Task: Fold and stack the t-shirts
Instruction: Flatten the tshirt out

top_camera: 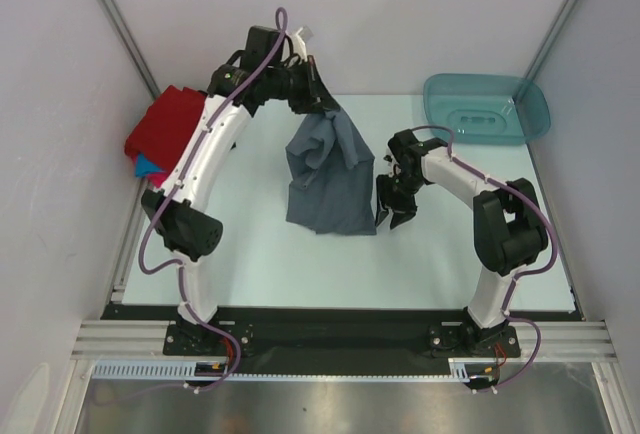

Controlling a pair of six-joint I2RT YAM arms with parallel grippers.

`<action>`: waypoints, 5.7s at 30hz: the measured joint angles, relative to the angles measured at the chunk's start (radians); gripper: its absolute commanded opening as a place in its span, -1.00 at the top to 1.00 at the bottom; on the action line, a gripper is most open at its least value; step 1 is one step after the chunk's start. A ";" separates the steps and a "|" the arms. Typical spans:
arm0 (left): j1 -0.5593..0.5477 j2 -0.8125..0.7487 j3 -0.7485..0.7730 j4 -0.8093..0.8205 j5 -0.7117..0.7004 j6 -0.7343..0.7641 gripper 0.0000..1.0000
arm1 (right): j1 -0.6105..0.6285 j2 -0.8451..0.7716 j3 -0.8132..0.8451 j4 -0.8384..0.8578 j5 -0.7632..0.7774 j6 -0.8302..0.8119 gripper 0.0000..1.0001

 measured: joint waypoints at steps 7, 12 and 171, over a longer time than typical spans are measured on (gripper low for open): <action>-0.050 -0.088 0.021 -0.013 0.141 0.035 0.99 | -0.001 0.000 0.000 0.008 0.100 0.019 0.04; -0.080 -0.183 -0.009 -0.027 0.261 0.055 1.00 | -0.023 0.000 -0.002 0.018 0.197 0.043 0.04; 0.008 -0.100 -0.797 0.133 -0.019 0.086 -0.99 | -0.059 0.192 0.728 -0.305 0.516 -0.059 0.14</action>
